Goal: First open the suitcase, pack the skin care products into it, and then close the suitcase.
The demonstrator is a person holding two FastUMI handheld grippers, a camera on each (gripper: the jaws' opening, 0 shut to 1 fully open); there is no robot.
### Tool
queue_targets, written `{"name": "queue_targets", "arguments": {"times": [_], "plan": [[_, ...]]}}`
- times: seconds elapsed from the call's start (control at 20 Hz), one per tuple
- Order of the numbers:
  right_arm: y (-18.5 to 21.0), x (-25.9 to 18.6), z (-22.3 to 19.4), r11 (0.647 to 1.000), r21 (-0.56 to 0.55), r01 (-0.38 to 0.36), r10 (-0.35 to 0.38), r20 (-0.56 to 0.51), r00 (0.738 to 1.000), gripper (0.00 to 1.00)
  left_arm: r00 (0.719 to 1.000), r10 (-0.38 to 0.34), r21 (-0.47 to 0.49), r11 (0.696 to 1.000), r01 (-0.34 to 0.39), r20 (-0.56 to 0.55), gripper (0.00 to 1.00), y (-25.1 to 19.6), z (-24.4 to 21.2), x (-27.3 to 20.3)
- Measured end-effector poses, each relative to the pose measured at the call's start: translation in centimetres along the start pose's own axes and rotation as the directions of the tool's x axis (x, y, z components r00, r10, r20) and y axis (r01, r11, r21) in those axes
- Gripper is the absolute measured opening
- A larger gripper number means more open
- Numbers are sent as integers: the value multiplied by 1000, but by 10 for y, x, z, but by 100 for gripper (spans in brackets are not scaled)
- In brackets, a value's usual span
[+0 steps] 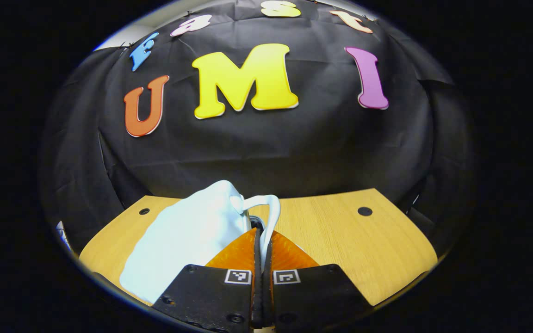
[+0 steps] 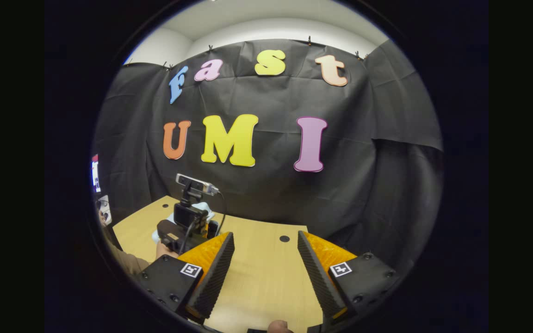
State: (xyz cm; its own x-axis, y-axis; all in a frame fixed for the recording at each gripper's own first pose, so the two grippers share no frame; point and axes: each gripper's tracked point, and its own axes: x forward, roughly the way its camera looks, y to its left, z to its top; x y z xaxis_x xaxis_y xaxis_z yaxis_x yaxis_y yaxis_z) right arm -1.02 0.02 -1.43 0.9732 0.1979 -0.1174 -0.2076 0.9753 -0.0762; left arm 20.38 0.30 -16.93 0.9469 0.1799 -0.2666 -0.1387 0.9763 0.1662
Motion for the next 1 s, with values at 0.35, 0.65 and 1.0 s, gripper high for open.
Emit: {"name": "queue_targets", "arguments": {"times": [0.35, 0.65, 1.0], "plan": [[3, 3, -9, 999, 13, 30, -29, -28, 999, 82, 995, -44, 79, 996, 51, -86, 3, -6, -57, 0], [24, 6, -9, 999, 21, 36, -35, -46, 998, 82, 990, -46, 155, 986, 67, -134, 20, -13, -61, 9], [38, -1, 10, 998, -1, 67, -67, -8, 998, 82, 984, -101, 162, 979, 125, -145, 55, -32, -52, -4]]}}
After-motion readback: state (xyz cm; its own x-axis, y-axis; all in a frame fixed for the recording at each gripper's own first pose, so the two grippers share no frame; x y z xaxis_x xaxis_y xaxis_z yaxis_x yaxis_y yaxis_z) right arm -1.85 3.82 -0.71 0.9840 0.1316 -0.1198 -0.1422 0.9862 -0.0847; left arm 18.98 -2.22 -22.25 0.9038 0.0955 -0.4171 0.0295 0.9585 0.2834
